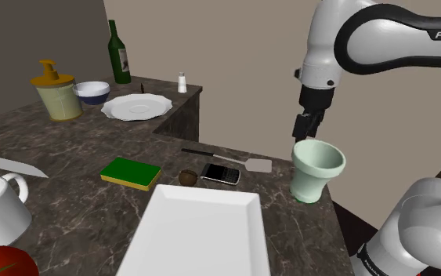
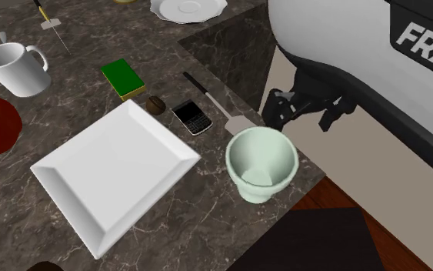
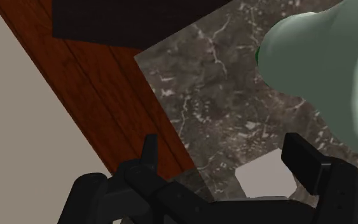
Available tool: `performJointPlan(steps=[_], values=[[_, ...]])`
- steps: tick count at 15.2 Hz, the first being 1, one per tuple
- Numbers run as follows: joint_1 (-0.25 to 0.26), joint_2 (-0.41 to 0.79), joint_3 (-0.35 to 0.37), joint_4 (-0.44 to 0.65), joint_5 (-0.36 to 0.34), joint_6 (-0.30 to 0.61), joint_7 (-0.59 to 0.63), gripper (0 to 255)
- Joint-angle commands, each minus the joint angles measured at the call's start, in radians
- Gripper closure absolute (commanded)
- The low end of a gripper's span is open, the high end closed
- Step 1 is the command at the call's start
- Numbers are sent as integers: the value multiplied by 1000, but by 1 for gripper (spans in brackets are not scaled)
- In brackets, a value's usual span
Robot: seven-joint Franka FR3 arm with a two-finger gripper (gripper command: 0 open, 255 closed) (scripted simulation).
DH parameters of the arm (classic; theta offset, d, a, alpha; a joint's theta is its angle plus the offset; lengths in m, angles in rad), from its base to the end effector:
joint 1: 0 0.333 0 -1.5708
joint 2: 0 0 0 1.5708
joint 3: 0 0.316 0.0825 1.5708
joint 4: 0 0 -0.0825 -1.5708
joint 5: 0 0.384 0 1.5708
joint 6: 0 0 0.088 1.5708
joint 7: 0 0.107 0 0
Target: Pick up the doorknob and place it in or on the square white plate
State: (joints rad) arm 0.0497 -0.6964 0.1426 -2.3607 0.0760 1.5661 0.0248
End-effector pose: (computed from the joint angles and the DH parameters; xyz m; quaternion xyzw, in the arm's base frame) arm 0.3201 0.0805 0.5565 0.9967 0.0630 -0.0505 0.0123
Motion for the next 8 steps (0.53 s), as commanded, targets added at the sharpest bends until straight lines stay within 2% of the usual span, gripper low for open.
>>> performJointPlan(steps=[1,8], values=[[8,42,30,9,41,30,52,0],[29,211,134,106,152,129,230,0]])
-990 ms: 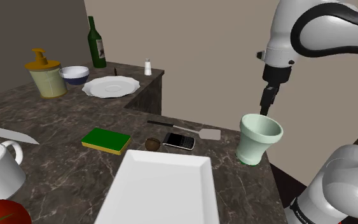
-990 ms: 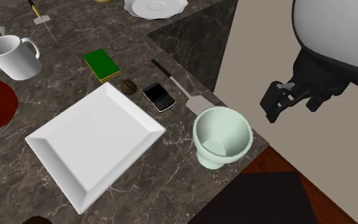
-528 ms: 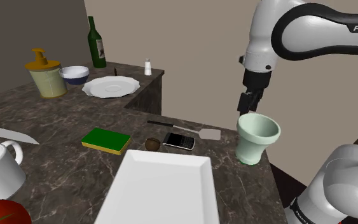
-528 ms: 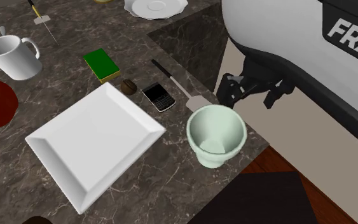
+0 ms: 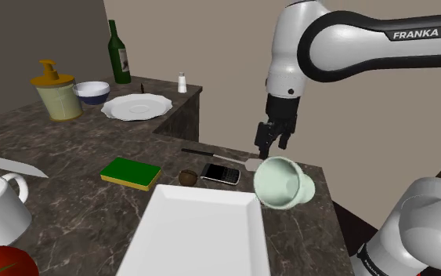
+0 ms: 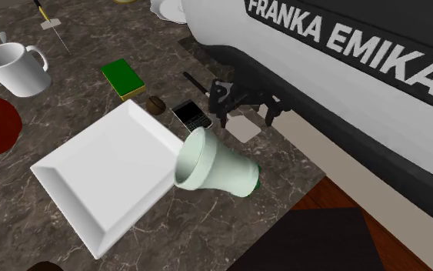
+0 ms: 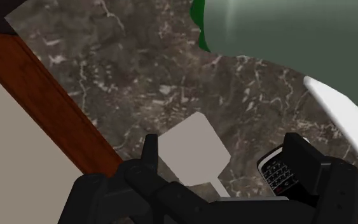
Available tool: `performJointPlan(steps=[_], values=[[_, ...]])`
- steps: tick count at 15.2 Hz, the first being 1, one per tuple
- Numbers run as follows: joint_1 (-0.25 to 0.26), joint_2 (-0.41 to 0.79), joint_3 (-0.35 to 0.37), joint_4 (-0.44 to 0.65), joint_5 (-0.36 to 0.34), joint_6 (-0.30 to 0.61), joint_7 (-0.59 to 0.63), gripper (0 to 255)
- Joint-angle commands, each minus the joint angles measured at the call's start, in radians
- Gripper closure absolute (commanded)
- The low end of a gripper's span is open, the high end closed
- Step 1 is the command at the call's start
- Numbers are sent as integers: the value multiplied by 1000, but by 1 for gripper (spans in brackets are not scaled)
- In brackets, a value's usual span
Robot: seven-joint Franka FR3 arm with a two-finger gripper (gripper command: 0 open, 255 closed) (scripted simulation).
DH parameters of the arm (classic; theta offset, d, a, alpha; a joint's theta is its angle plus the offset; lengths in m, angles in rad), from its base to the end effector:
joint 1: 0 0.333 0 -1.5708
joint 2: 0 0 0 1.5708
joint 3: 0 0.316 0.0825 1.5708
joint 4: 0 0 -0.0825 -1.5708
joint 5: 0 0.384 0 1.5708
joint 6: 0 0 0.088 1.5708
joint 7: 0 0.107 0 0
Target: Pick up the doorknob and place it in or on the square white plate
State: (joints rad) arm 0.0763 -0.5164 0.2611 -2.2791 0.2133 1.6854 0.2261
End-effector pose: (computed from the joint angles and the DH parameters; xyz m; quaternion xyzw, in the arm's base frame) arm 0.3594 0.1617 0.5349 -0.9980 -0.0193 0.0538 0.0283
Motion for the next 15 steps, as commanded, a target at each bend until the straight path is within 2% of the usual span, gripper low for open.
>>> performJointPlan(steps=[1,8,15], values=[[4,58,30,43,26,25,53,0],[16,265,121,201,72,120,226,0],[40,500,190,414,52,194,405,0]])
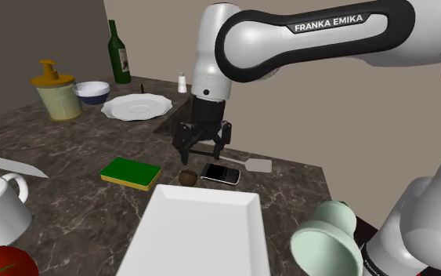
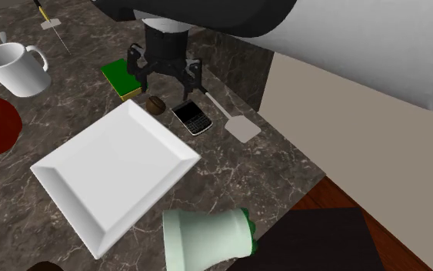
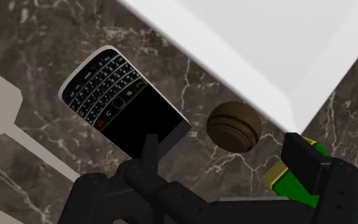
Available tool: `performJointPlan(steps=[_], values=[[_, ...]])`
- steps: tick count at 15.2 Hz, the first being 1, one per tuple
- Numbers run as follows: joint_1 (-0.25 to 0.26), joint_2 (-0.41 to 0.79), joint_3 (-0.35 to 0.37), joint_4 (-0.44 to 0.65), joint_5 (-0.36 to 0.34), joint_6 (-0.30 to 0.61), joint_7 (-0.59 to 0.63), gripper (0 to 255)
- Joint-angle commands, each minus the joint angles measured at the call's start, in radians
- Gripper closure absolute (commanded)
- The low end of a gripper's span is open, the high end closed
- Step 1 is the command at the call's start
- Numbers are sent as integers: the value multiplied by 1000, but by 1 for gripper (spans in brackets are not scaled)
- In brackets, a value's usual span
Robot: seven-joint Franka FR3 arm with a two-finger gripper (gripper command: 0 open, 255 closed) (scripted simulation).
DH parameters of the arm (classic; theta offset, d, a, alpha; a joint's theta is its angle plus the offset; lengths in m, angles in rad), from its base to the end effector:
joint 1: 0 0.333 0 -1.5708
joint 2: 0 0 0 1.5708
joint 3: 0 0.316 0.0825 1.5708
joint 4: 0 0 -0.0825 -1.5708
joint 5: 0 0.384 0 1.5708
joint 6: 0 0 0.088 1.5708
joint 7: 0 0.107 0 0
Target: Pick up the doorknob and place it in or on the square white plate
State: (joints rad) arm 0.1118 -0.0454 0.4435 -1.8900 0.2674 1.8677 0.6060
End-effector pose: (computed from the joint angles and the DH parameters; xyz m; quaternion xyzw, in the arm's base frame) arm 0.4566 0.3112 0.5228 -0.9909 0.0630 0.0567 0.1041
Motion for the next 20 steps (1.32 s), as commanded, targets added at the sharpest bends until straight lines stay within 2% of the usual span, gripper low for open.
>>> performJointPlan(steps=[1,9,17,18,20], values=[[11,65,15,61,-11,20,51,0],[25,87,26,-15,-13,118,53,0],[25,87,26,-14,-13,118,53,0],[25,87,26,-14,-13,118,53,255],[25,87,26,-14,-13,118,53,255]])
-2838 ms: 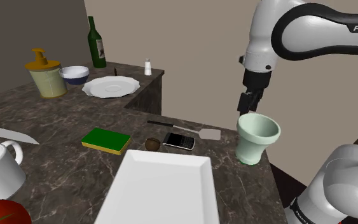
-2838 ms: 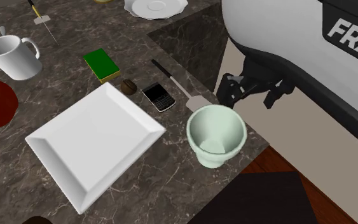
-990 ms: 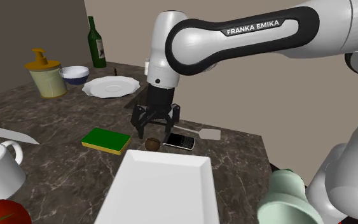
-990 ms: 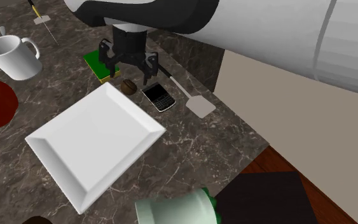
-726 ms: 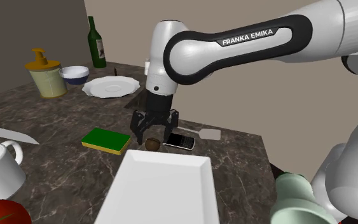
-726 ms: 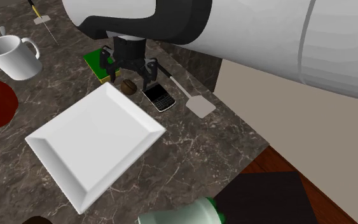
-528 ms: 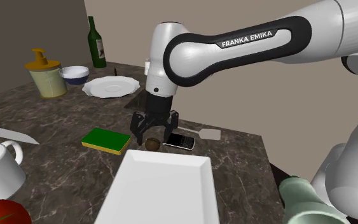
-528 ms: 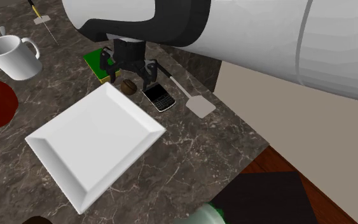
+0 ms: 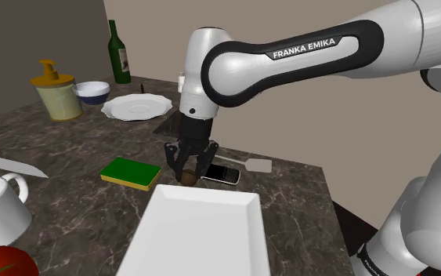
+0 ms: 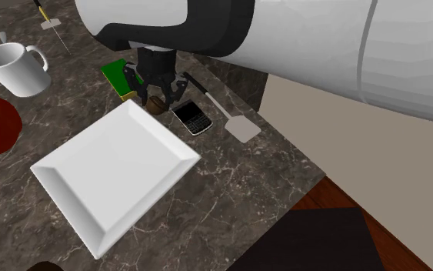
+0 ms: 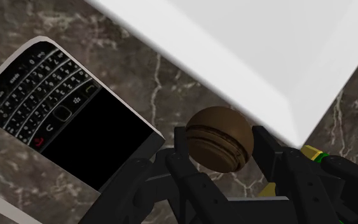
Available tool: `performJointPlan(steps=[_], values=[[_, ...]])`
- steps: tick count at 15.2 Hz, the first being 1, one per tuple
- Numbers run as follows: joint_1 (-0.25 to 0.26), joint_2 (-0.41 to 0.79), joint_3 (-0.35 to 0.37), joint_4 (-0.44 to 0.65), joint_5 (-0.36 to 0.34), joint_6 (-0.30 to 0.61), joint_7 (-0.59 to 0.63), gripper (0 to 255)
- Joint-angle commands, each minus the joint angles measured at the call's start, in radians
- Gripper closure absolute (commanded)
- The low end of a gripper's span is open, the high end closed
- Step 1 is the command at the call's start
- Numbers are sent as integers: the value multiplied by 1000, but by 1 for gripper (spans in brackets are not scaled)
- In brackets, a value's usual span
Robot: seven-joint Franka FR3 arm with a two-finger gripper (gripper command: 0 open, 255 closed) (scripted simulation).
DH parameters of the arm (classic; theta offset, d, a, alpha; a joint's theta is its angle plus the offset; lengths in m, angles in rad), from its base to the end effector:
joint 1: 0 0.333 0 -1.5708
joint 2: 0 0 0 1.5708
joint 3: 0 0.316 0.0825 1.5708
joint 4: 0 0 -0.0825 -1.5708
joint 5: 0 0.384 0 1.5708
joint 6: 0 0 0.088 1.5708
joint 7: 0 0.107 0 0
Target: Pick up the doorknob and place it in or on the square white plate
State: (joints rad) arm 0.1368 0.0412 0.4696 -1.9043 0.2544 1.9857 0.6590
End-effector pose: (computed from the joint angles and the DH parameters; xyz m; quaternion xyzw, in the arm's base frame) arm 0.4655 0.3383 0.4829 -0.9889 0.0749 0.0573 0.1148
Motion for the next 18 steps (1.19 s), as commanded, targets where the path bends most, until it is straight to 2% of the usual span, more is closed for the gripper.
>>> performJointPlan(steps=[1,7,18], values=[[0,0,0,0,0,0,0,255],[0,0,0,0,0,0,0,255],[-5,-18,-4,127,-4,-141,28,255]])
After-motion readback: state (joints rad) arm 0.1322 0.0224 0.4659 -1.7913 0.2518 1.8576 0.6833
